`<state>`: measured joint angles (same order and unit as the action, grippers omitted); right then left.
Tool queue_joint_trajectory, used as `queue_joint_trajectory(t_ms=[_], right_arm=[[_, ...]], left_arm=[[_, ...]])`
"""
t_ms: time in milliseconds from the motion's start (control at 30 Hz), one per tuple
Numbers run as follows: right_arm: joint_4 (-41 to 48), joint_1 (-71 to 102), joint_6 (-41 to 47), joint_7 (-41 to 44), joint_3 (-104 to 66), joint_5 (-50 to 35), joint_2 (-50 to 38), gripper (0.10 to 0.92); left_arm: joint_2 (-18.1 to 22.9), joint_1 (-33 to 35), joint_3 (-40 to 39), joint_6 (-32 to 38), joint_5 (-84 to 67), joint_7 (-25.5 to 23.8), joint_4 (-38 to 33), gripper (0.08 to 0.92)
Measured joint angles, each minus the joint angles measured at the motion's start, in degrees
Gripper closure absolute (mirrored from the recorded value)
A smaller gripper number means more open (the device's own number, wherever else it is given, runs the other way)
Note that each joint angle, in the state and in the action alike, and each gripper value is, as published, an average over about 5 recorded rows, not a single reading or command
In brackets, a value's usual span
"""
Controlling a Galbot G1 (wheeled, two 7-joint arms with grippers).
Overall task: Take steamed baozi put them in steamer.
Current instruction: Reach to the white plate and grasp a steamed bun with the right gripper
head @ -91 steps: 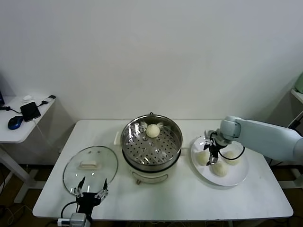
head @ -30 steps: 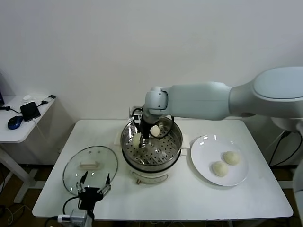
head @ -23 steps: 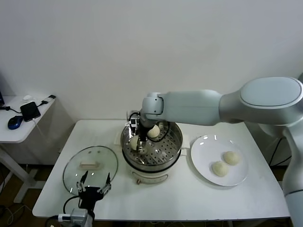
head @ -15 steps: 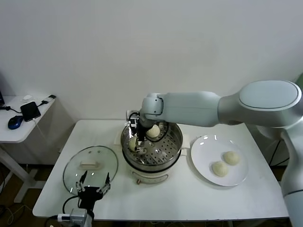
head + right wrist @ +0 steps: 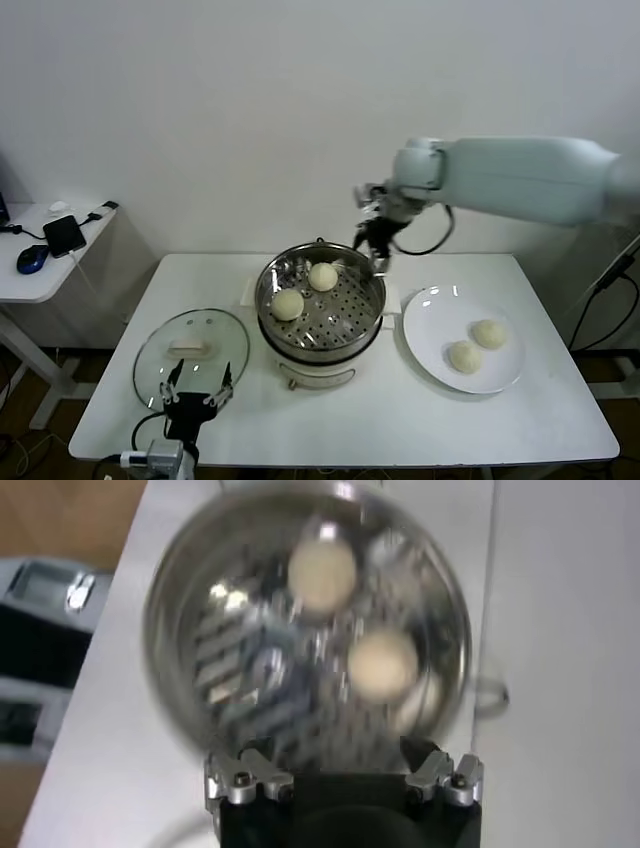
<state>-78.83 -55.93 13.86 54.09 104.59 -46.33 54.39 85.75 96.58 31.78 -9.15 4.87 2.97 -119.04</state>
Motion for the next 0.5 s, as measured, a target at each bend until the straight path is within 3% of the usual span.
queue_joint_trajectory(t_ms=[267, 500], right_arm=[[-4.2, 3.0, -1.4, 1.6, 1.8, 10.4, -13.7, 0.202], [-3.6, 13.6, -0.3, 0.6, -4.2, 18.4, -19.6, 0.203]], left_arm=[[0.5, 0.0, 0.5, 0.2, 0.0, 0.2, 0.3, 0.177], [0.9, 0.2, 0.9, 0.2, 0.3, 0.2, 0.3, 0.177]])
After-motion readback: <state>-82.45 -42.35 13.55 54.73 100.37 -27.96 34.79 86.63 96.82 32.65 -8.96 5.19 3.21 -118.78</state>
